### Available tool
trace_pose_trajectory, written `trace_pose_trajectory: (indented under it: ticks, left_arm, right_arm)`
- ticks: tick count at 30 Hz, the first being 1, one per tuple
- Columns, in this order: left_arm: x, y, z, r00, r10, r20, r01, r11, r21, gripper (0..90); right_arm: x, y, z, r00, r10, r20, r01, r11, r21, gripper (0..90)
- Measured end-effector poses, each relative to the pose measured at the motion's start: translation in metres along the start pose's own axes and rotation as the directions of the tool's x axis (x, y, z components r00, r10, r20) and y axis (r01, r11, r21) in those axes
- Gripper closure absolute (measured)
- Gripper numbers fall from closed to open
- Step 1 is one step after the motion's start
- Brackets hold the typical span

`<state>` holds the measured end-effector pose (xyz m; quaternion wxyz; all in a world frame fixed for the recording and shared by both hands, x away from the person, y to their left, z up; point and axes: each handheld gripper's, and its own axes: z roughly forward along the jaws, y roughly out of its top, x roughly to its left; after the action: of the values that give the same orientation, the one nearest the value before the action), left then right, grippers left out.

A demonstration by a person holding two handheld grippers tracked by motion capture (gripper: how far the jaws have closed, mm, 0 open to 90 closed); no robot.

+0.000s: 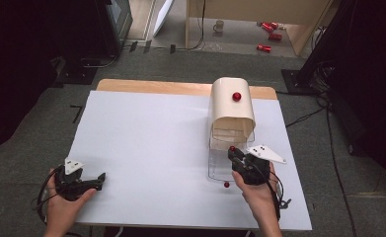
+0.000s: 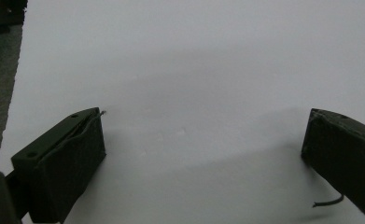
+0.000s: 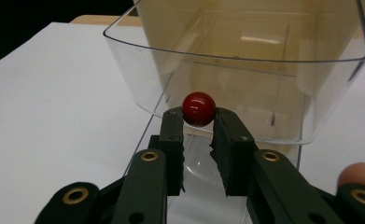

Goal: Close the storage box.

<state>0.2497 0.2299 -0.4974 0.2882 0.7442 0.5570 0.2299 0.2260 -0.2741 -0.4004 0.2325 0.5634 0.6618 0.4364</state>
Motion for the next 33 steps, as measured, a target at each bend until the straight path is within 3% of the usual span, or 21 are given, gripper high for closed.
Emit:
trace_pose_trajectory:
  ticks: [7, 11, 16, 24, 29, 31, 33]
  left_arm:
    - [0.0, 0.0, 0.0, 1.0, 0.001, 0.0, -0.001, 1.0, 0.001, 0.0]
    - [0.0, 0.0, 0.0, 1.0, 0.001, 0.0, -0.001, 1.0, 0.001, 0.0]
    - [0.0, 0.0, 0.0, 1.0, -0.001, 0.0, 0.001, 1.0, 0.0, 0.0]
    - [0.0, 0.0, 0.0, 1.0, 0.0, -0.001, 0.0, 1.0, -0.001, 0.0]
    - [0.0, 0.0, 0.0, 1.0, 0.002, -0.001, -0.002, 1.0, 0.0, 0.0]
    - [0.0, 0.0, 0.0, 1.0, 0.002, -0.002, -0.002, 1.0, 0.001, 0.0]
    - [0.0, 0.0, 0.0, 1.0, 0.001, -0.002, -0.001, 1.0, 0.0, 0.0]
  right_arm:
    - [-0.003, 0.009, 0.014, 0.9997, 0.003, 0.024, -0.002, 1.0, -0.005, 75.1]
    - [-0.006, 0.013, 0.02, 0.999, 0.04, 0.02, -0.039, 0.999, -0.011, 75.0]
    - [-0.009, 0.017, 0.026, 0.9984, 0.052, 0.024, -0.052, 0.999, -0.014, 75.0]
    - [-0.01, 0.018, 0.028, 0.9985, 0.05, 0.022, -0.05, 0.999, -0.013, 73.1]
    - [-0.011, 0.015, 0.025, 0.9988, 0.047, 0.015, -0.047, 0.999, -0.001, 44.6]
    - [-0.012, 0.013, 0.024, 0.9981, 0.051, 0.035, -0.051, 0.999, 0.013, 24.6]
    - [-0.012, 0.01, 0.022, 0.9978, 0.06, 0.029, -0.062, 0.997, 0.047, 12.7]
